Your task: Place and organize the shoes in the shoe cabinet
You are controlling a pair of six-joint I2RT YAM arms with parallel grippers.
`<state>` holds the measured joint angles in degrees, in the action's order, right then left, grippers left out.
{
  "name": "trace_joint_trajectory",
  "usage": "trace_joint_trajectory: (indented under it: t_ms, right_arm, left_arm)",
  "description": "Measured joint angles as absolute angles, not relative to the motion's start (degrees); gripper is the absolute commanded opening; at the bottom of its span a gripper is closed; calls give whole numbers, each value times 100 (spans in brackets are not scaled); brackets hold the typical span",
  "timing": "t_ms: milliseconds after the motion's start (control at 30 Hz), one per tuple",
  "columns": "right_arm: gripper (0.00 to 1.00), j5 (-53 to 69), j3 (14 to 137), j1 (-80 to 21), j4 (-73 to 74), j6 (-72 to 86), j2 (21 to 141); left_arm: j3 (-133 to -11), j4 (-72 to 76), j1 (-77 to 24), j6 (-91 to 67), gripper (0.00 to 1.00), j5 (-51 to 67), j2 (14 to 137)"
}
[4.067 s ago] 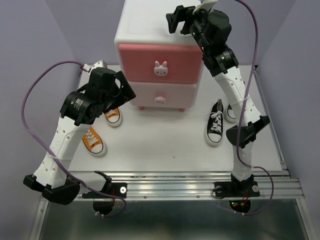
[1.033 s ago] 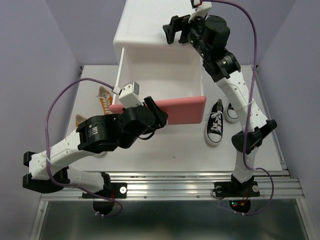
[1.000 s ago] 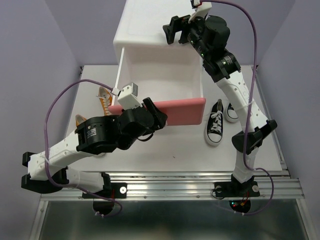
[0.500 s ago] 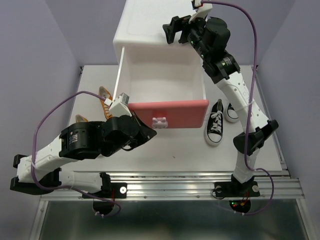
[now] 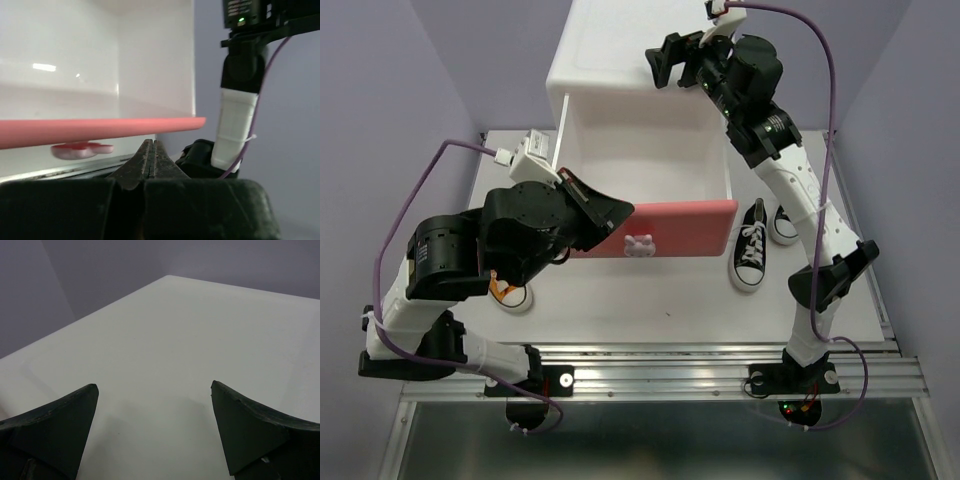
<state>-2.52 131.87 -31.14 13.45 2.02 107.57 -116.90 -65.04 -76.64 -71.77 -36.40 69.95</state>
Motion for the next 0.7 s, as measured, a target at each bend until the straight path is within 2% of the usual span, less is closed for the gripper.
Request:
trace_joint_trajectory:
  t_ms: [167,267,300,367,400,433,533,700]
  right_arm:
    - [100,-64,12986,-3109,1273,362,10580]
    - [100,-19,12851,-3109,1291,510,10427]
    - [100,-25,12840,-3109,1343,598,10381]
    - [100,-51,12842,-3109,1444,731,10309]
    - [100,-84,12855,-3109,1500,799,10283]
    - [100,-110,12857,-3109,1529,838,10272]
    - [100,-248,12975,-3109,1831,969,10210]
    - [100,-458,13163,-3109,2589,1170,10033]
  left_arm:
    - [-12689,-6353,-7642,-6781,2,-3986,7557]
    - [-12689,-6016,-7640,-6530,21,-4281,7566]
    - [-12632,-5752,-7640,-6294,39,-4442,7542]
    - [-12532,-5365,-7623,-6031,66,-4683,7491]
    - [-12484,-5118,-7570,-5828,85,-4810,7476]
    - [-12466,-4893,-7513,-5651,97,-4906,7474]
    - [-12425,-4219,-7166,-5048,99,-5041,7485]
    - [-12571,-3546,-5634,-4442,99,-4359,7675]
